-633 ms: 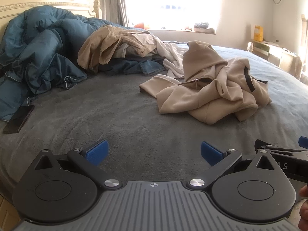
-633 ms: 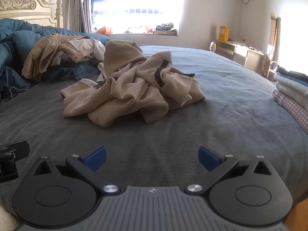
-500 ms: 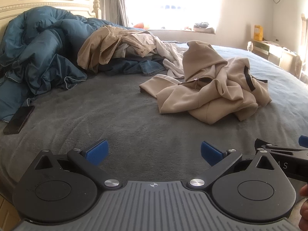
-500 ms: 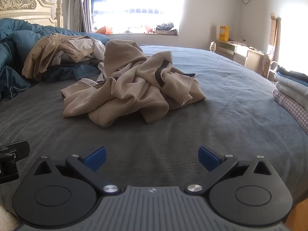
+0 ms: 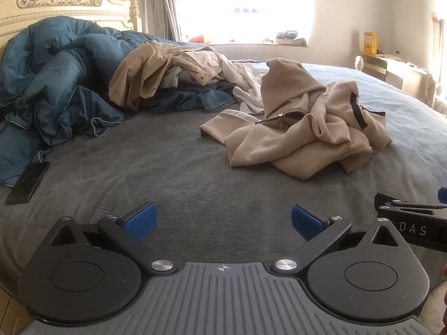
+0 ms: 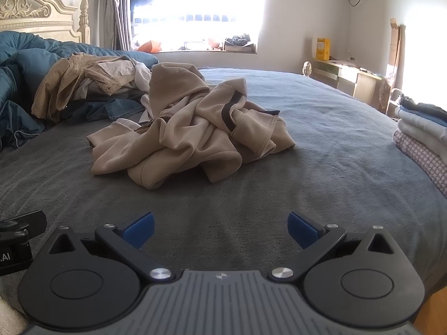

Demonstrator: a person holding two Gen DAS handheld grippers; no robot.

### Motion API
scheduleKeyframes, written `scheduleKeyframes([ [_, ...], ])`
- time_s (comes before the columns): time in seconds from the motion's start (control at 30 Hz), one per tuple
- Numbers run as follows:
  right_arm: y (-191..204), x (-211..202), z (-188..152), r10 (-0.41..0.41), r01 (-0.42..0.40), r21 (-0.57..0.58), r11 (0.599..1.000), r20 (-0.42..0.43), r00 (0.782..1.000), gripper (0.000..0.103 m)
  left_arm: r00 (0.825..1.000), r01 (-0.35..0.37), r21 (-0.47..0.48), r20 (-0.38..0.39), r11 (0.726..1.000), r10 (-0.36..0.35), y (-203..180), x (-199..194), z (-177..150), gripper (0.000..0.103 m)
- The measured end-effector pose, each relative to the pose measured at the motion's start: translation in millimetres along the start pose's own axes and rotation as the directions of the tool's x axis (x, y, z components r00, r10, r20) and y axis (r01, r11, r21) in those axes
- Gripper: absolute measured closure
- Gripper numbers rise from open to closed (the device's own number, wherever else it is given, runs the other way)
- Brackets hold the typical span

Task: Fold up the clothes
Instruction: 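Move both grippers open toward the crumpled beige hoodie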

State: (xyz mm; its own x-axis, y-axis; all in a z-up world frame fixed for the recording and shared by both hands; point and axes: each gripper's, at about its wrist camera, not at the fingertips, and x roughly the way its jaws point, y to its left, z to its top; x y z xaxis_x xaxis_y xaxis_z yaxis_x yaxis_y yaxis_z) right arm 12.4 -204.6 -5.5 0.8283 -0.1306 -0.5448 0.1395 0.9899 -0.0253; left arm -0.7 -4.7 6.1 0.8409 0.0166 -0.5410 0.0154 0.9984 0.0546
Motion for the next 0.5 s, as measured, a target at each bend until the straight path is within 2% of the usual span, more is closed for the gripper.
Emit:
scheduleKeyframes([
  [0.17,-2.9,-11.5,5.7,0.004,-0.004,0.014,1.0,0.02,1.0,0.0,1.0,0.005,-0.003,0.0,1.0,-0.005,-0.7,-5.9,2.7,0.0],
  [0.5,-5.4,-25.5,9.1,-0.012,0.011,0.024,1.0,0.021,1.0,0.0,0.998,0.02,-0.033,-0.06,0.999,-0.022,5.1,-9.8,3.2,0.0],
])
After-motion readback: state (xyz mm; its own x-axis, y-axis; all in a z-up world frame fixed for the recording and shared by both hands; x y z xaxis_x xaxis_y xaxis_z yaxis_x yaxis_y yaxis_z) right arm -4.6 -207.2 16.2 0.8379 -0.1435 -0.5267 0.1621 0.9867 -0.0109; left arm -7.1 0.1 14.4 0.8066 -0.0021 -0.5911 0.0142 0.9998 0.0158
